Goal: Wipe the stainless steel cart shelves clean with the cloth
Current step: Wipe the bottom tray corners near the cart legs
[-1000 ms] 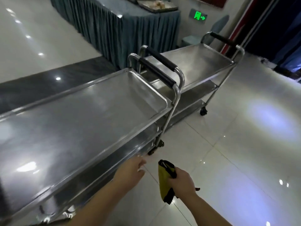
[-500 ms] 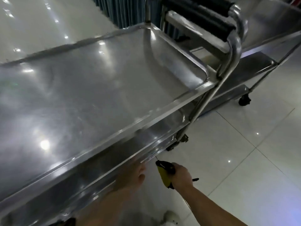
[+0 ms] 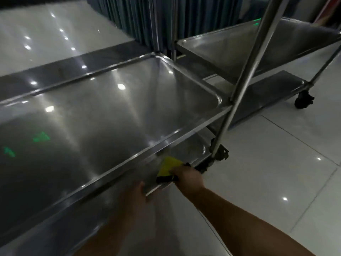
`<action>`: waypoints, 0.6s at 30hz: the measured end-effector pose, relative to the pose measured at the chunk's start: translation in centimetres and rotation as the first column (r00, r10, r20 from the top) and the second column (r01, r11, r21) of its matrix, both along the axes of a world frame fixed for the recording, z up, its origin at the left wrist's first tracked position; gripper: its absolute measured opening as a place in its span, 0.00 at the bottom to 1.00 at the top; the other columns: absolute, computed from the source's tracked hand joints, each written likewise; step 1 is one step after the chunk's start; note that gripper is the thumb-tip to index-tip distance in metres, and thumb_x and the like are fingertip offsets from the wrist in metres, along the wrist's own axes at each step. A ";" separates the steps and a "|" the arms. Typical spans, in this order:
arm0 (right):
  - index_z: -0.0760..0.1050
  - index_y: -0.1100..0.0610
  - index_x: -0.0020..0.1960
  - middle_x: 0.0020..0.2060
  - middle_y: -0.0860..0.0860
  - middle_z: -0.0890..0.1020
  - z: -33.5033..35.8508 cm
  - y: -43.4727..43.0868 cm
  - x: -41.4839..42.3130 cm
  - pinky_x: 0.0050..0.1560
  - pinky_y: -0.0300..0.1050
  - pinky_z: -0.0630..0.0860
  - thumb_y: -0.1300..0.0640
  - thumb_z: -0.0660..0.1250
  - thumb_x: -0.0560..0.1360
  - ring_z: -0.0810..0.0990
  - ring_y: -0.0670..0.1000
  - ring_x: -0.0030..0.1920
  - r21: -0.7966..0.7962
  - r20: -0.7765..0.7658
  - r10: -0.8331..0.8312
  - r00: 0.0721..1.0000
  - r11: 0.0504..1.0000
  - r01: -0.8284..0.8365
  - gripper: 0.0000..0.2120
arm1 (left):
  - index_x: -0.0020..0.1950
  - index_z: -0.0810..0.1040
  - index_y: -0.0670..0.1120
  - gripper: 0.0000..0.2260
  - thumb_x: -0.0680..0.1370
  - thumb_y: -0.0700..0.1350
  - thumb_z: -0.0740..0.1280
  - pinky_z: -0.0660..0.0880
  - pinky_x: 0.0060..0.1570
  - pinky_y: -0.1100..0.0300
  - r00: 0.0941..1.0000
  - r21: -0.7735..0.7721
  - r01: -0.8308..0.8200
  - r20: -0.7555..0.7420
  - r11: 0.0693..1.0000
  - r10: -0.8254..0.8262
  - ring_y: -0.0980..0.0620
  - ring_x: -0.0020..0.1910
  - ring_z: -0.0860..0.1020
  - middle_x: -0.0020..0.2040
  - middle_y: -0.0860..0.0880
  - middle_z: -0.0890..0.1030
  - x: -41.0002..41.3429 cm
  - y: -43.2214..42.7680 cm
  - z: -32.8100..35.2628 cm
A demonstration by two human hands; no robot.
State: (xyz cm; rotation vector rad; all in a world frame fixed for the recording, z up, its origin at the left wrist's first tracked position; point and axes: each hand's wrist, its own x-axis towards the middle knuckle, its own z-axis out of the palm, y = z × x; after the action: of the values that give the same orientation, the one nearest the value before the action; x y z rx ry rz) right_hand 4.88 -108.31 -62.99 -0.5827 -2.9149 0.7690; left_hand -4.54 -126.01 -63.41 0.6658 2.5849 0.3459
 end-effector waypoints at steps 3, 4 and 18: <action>0.79 0.61 0.54 0.57 0.61 0.78 -5.8 -3.0 -0.5 0.70 0.51 0.65 0.53 0.64 0.72 0.73 0.61 0.63 0.022 0.102 0.338 0.936 0.940 -0.342 0.16 | 0.67 0.74 0.44 0.17 0.79 0.41 0.60 0.65 0.63 0.55 0.985 0.002 -0.090 -0.149 0.996 0.090 0.45 0.66 0.71 0.67 0.44 0.74 -1.0 -0.4 -2.9; 0.77 0.61 0.58 0.62 0.63 0.75 -7.7 -3.5 -0.3 0.73 0.58 0.58 0.48 0.64 0.71 0.68 0.63 0.68 0.065 0.138 0.389 0.911 0.914 -0.400 0.21 | 0.65 0.76 0.42 0.16 0.78 0.39 0.62 0.67 0.62 0.53 0.974 0.058 -0.131 -0.179 0.990 0.139 0.42 0.64 0.73 0.65 0.41 0.76 -1.2 -0.5 -3.7; 0.69 0.59 0.68 0.68 0.56 0.69 -12.2 12.4 -2.2 0.66 0.49 0.59 0.51 0.43 0.80 0.65 0.56 0.68 0.304 0.169 -0.182 0.969 0.945 0.124 0.25 | 0.51 0.80 0.44 0.27 0.63 0.61 0.59 0.78 0.42 0.49 0.865 -0.100 0.296 -0.393 0.950 -0.311 0.40 0.43 0.81 0.47 0.43 0.82 -3.1 0.2 -8.8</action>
State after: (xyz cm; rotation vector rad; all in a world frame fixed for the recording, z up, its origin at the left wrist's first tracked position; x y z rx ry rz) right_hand 2.67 -95.91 -75.21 -0.8831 -3.0245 0.2677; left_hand -7.61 -125.86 -72.19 1.2265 2.7909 0.0586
